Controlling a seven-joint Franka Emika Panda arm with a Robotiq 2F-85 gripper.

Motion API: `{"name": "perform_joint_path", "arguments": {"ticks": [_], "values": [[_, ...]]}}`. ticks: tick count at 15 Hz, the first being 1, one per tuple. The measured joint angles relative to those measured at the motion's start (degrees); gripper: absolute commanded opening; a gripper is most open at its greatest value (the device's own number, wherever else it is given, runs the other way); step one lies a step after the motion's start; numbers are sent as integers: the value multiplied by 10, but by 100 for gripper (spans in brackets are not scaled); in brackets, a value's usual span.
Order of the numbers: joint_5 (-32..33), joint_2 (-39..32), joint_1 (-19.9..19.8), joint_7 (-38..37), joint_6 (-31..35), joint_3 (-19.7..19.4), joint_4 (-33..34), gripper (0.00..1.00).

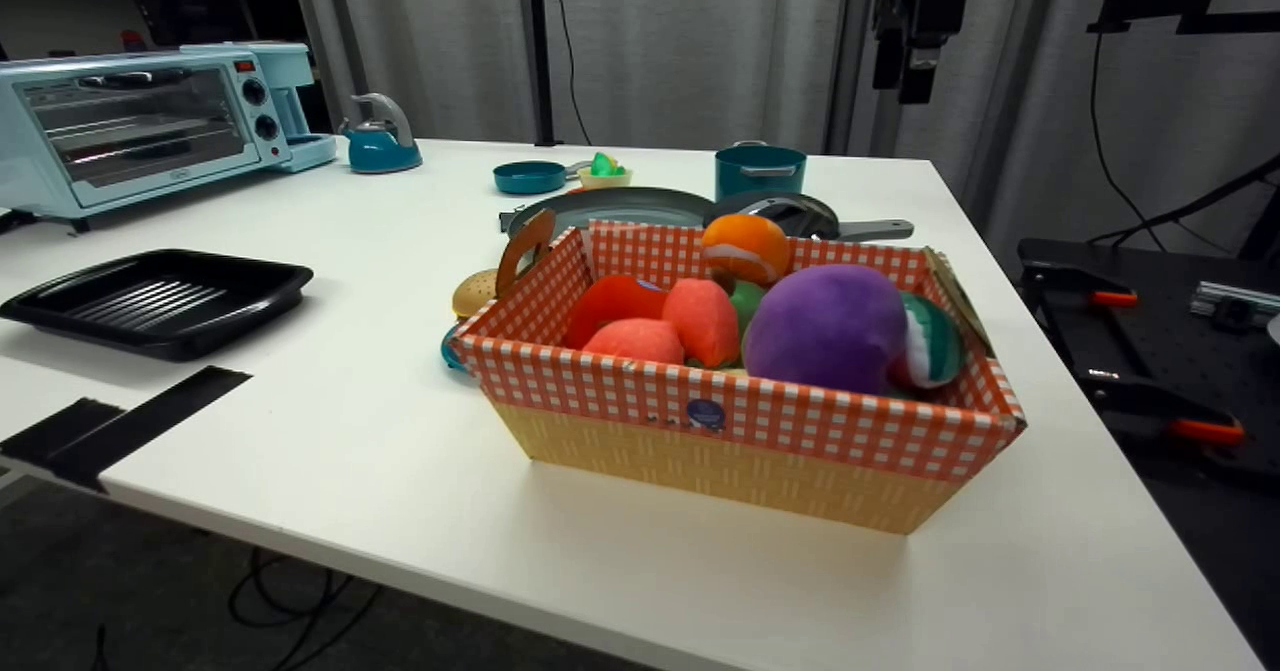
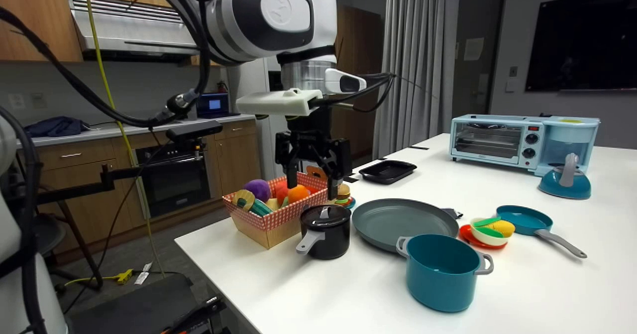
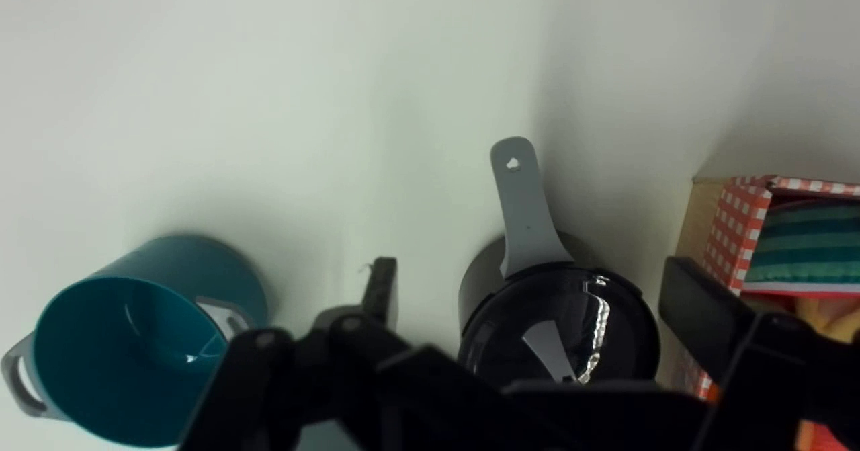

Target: Uncover the small pot,put a plush toy in the pot and cover it

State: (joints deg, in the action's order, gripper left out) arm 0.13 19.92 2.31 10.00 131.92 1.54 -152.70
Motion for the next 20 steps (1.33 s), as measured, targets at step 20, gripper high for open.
{"name": "perform_joint_path", "arguments": {"ticks": [20], "values": [[26,-230,22,86,0,30,156,100]]}}
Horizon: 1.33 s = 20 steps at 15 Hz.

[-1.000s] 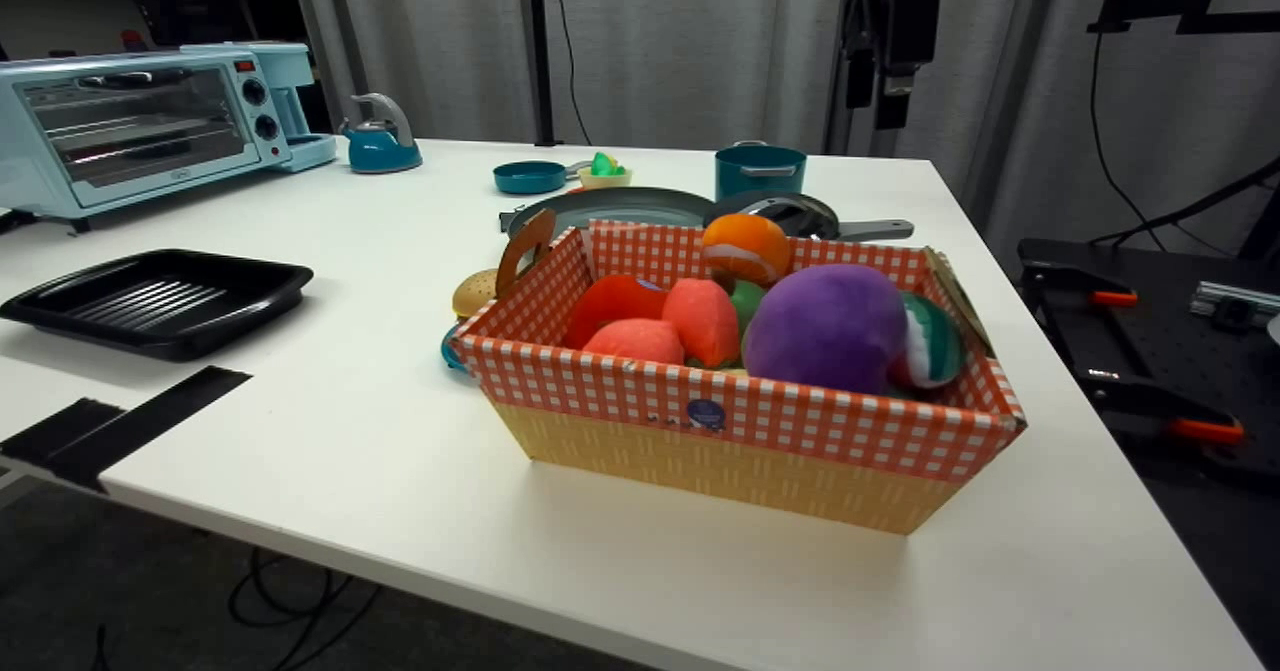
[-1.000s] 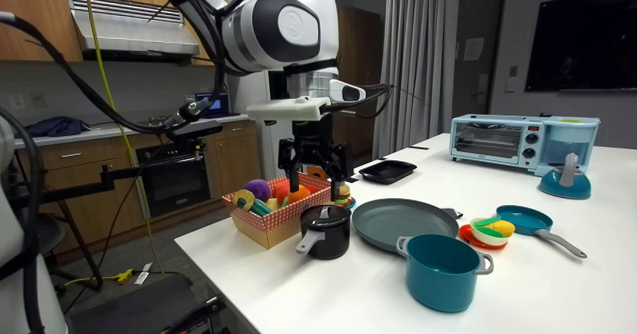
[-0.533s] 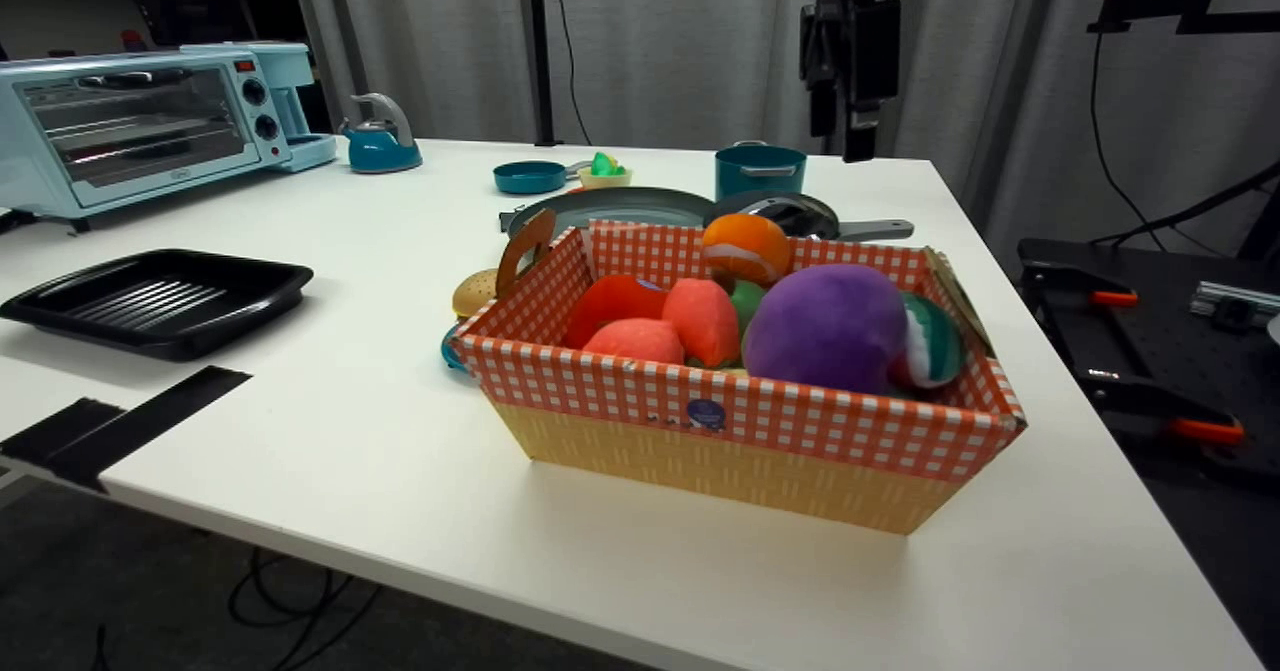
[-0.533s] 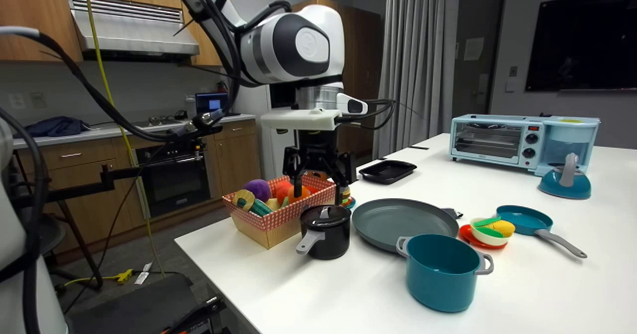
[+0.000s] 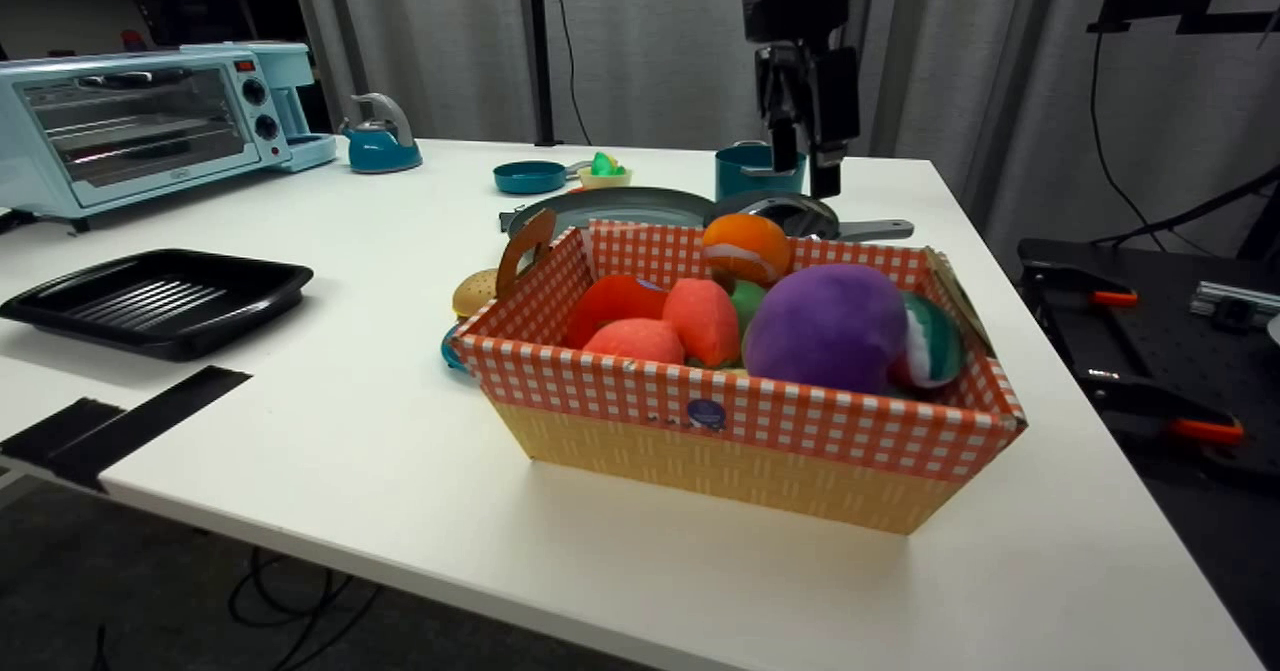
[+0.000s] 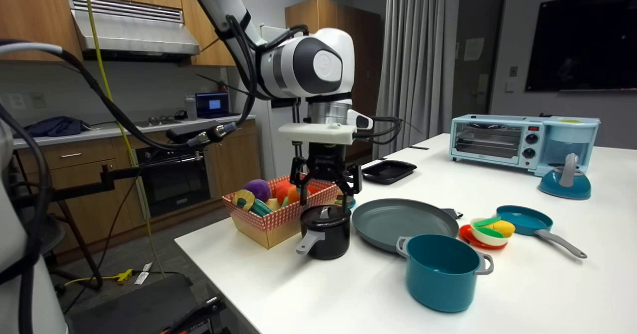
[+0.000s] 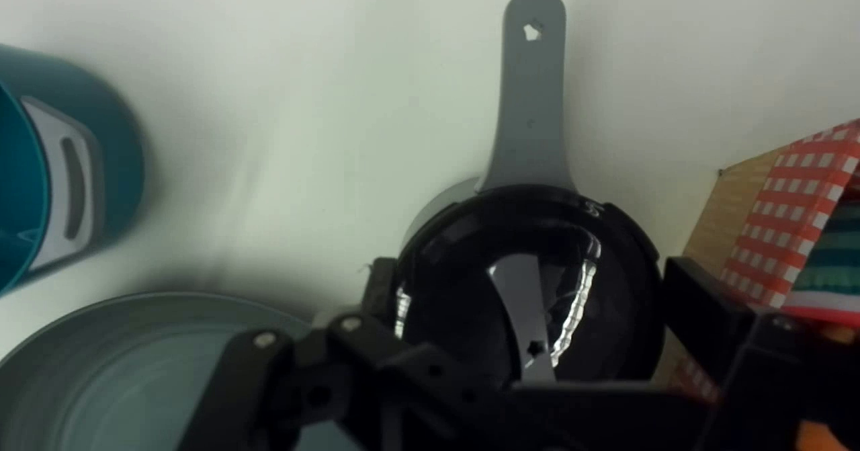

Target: Uncover the small pot,put a plush toy in the pot and cover it

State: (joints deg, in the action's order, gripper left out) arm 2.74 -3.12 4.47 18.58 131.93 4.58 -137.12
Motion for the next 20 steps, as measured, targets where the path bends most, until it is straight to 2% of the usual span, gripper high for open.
{"name": "perform_joint_path", "arguments": {"ticks": [3,4,5,10,15,20], "values": [[2,-23,1,6,0,10,19,100],[3,-29,2,6,0,13,25,75],[3,-34,3,7,0,15,31,74],[16,-58,7,7,0,21,56,34],[21,-66,7,7,-1,19,74,1],[21,-68,7,6,-1,20,78,4]]}}
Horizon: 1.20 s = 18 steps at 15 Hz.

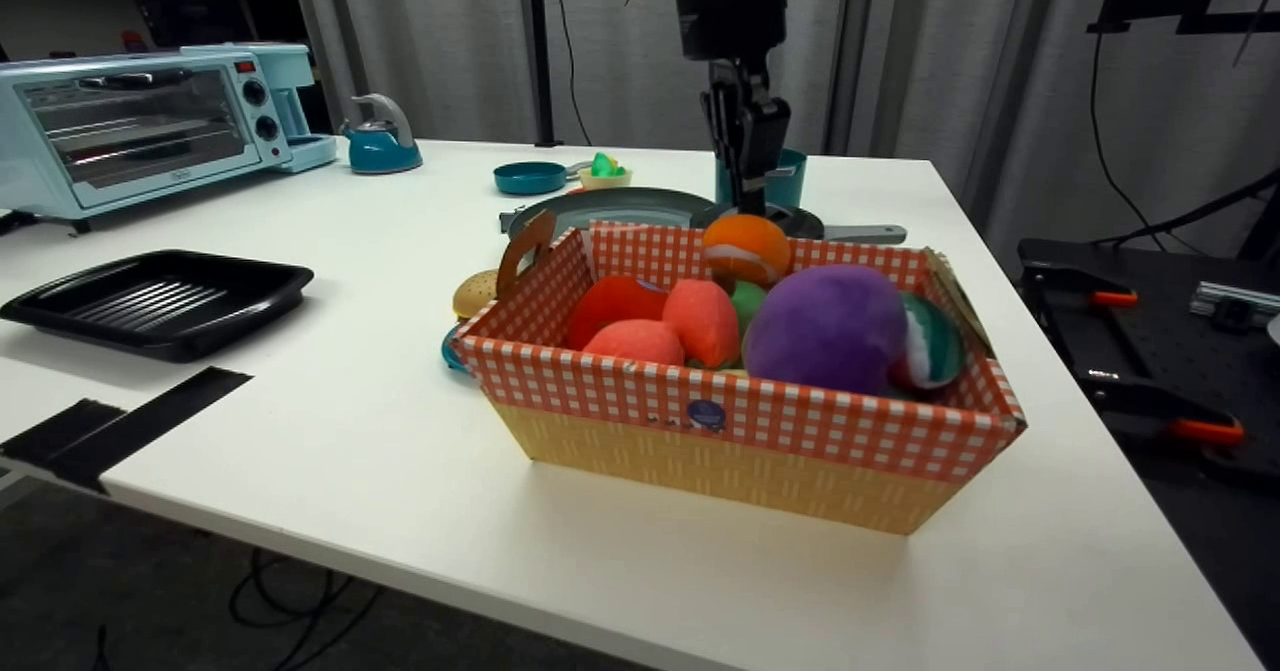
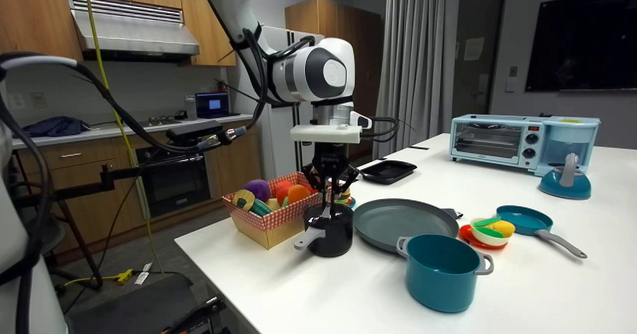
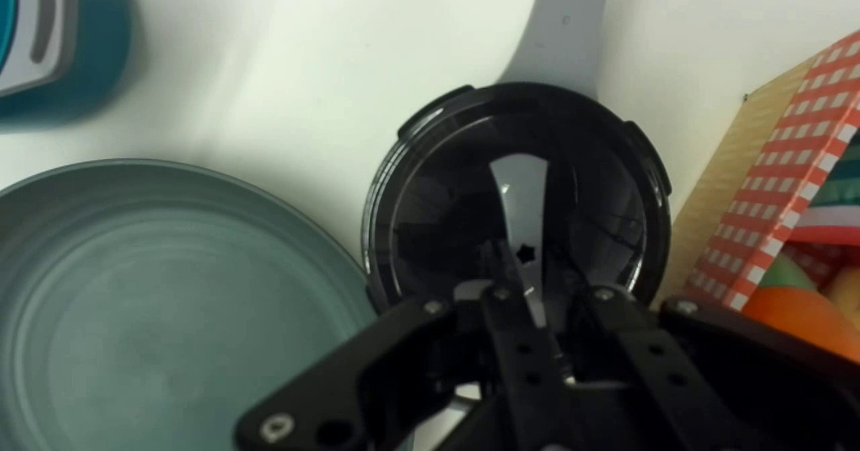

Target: Uncover the small pot,put a plush toy in the pot and cover it

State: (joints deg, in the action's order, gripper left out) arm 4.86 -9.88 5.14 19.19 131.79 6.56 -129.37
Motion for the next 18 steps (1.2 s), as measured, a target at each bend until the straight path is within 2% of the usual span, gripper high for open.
{"name": "perform_joint_path", "arguments": {"ticks": [5,10,18], "values": [[0,11,0,-8,-8,0,-1,4],[0,59,-2,-23,-23,-5,-9,4],[-1,124,-41,-36,-10,-63,-45,4]]}}
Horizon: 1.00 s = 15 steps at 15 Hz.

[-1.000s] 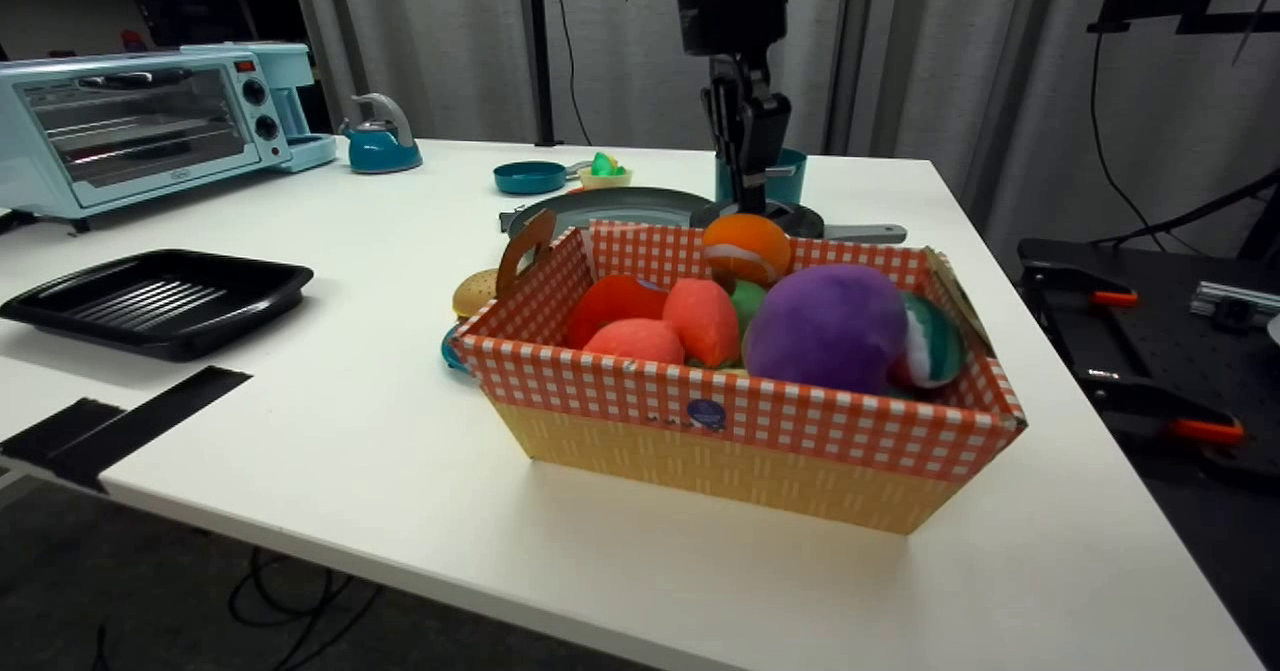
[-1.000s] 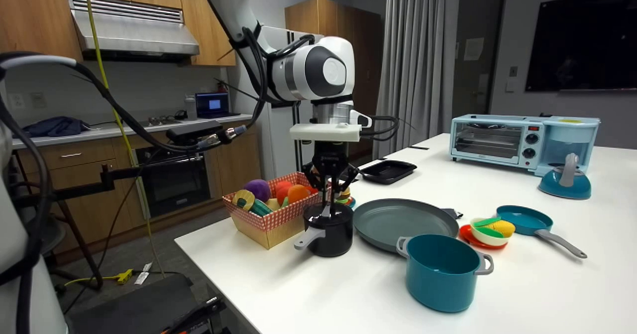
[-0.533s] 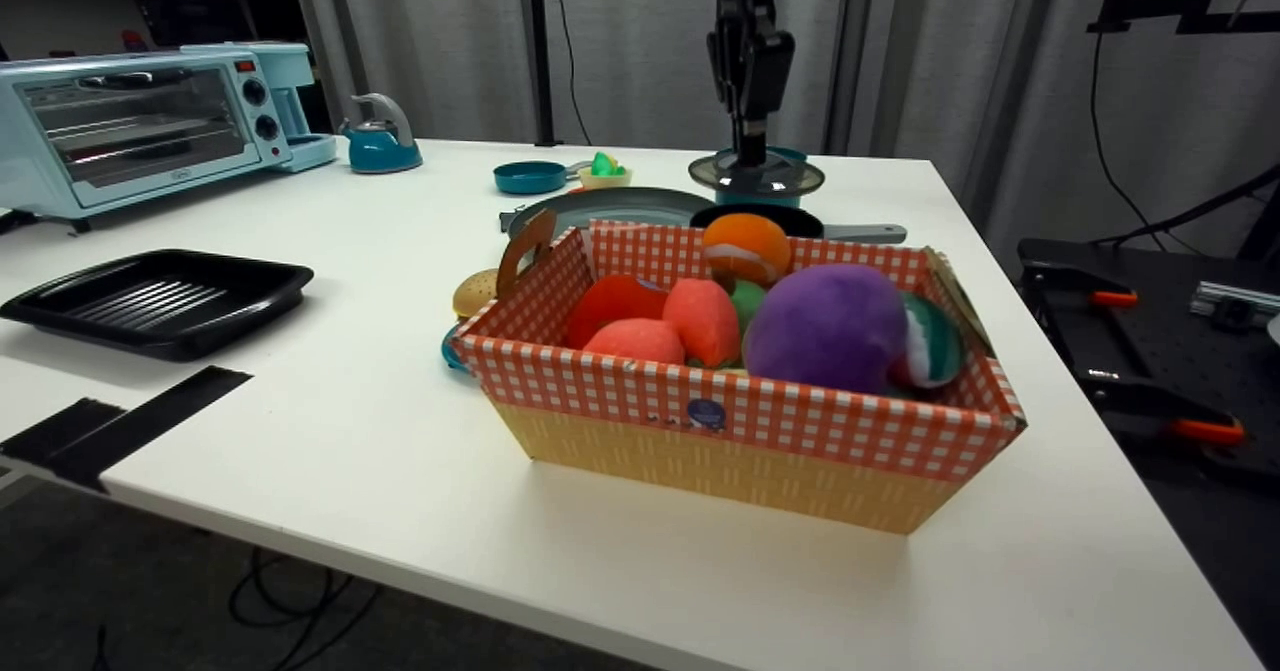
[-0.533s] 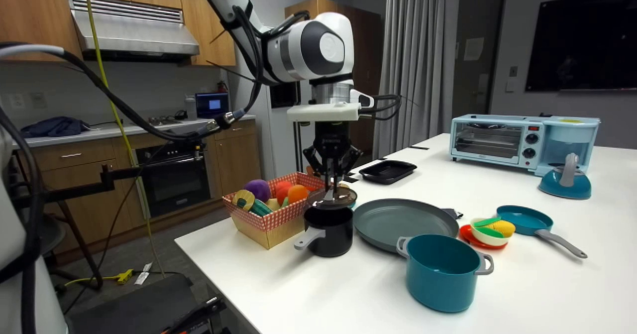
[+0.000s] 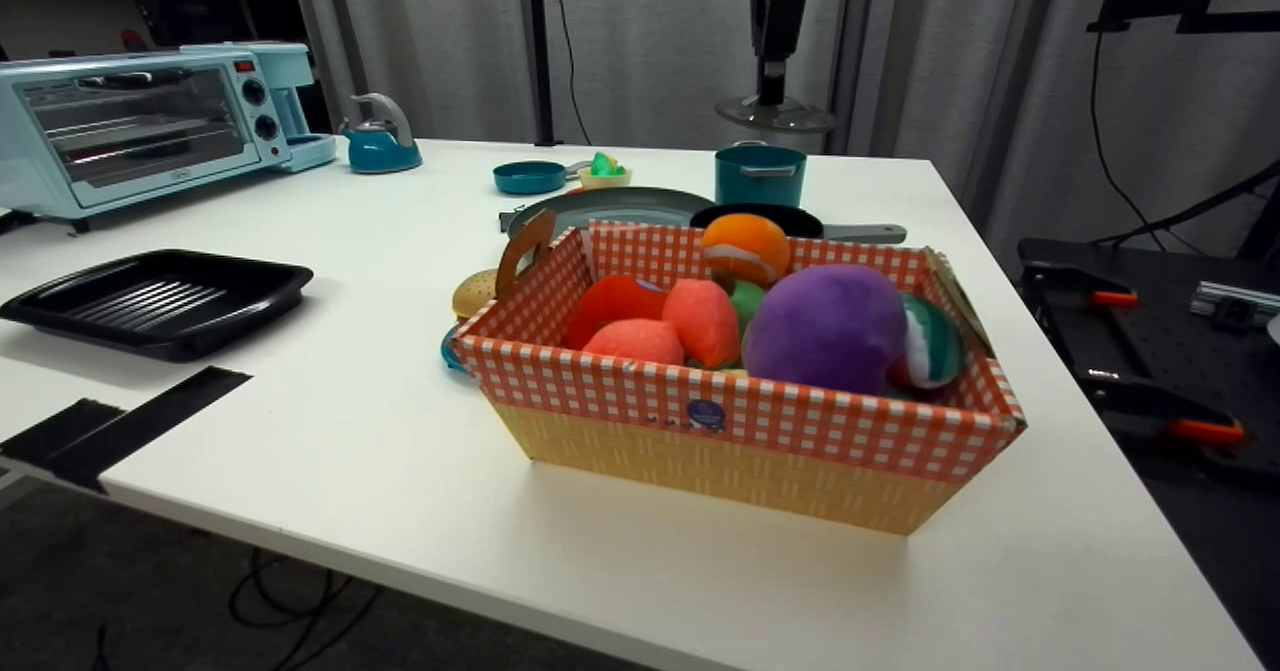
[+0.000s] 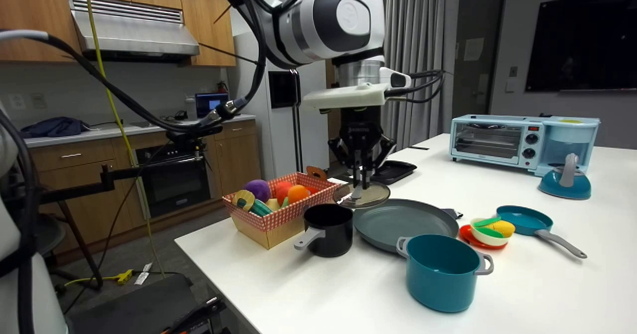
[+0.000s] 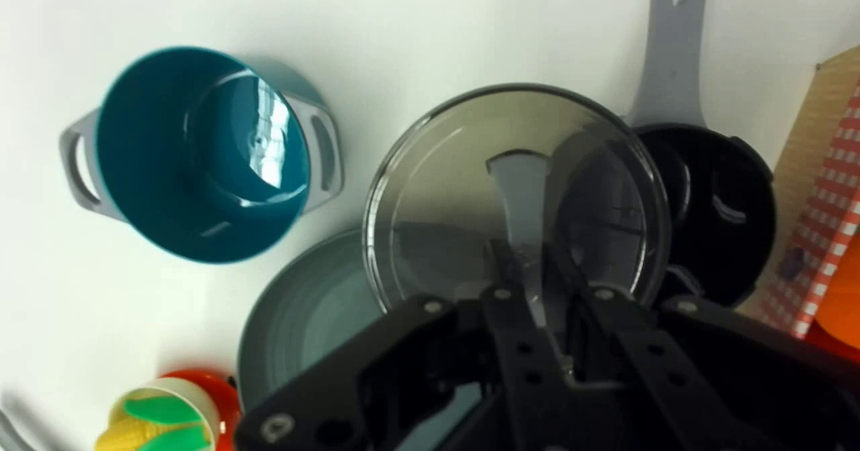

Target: Uncover the small pot,put a plush toy in the pot and cover it

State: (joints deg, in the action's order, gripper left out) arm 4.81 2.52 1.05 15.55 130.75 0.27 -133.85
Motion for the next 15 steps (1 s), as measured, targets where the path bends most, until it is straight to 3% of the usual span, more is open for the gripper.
{"name": "perform_joint_path", "arguments": {"ticks": [5,15], "values": [[0,-5,-21,0,11,-25,-23,4],[0,-11,-33,-9,17,-34,-85,4]]}}
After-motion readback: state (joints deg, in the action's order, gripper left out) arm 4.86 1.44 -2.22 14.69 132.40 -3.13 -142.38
